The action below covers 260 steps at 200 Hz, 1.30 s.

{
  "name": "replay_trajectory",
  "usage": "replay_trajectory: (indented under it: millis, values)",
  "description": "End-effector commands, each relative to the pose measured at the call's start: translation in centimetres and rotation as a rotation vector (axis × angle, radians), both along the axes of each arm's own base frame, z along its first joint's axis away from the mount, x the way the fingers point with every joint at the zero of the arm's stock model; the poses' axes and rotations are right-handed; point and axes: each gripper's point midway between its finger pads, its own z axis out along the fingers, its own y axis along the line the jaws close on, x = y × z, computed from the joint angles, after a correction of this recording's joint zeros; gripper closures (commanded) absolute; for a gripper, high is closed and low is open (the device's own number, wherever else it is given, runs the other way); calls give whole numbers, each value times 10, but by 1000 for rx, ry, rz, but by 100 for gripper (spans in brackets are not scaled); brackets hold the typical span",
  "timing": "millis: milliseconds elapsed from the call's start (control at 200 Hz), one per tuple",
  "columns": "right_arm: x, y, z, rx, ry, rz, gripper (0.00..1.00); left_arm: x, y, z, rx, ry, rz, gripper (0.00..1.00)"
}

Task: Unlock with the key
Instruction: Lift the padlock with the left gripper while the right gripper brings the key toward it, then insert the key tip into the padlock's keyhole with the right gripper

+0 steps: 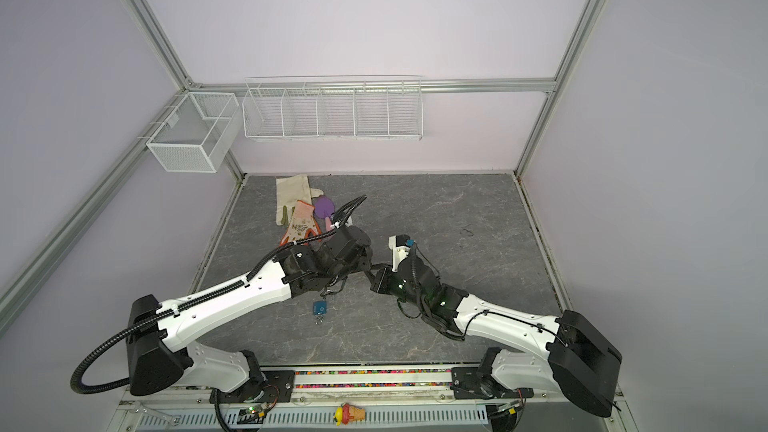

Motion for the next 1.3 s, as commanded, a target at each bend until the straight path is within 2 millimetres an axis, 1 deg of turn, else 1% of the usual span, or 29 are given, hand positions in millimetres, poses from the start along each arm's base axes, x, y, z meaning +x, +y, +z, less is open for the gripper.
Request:
replay_trajectory:
  millis: [0, 85, 225, 320, 445, 525, 665, 745, 835, 959, 1094, 1294]
  values:
    - [1, 13, 19, 63, -18, 38, 94, -3, 6, 4, -8, -3, 9, 100]
    - [0, 17, 18, 67, -11, 53, 94, -3, 4, 5, -18, -6, 3, 100]
    - [1, 14, 13, 62, 2, 46, 94, -4, 7, 10, -22, -17, 4, 100]
    - [4, 9, 16, 65, -8, 35, 94, -4, 9, 10, -17, -21, 7, 100]
    - [5, 3, 27, 66, -38, 28, 94, -5, 11, 9, -15, -23, 3, 100]
    - [3, 5, 32, 68, -50, 48, 94, -4, 10, 8, -13, -26, 2, 100]
    - [-1, 13, 35, 80, -46, 82, 94, -2, 8, 9, -10, -31, -1, 100]
    - [0, 14, 32, 74, -41, 83, 94, -2, 6, 11, -10, -30, -4, 100]
    - [4, 9, 27, 60, -32, 62, 94, -3, 6, 12, -10, -27, -10, 100]
    - [9, 1, 26, 49, -32, 41, 94, -5, 7, 13, -12, -24, -20, 100]
    - [6, 5, 25, 44, -27, 70, 94, -5, 10, 15, -10, -30, -12, 100]
    - [-6, 12, 20, 13, -37, 111, 94, 0, 11, 26, -9, -64, 1, 100]
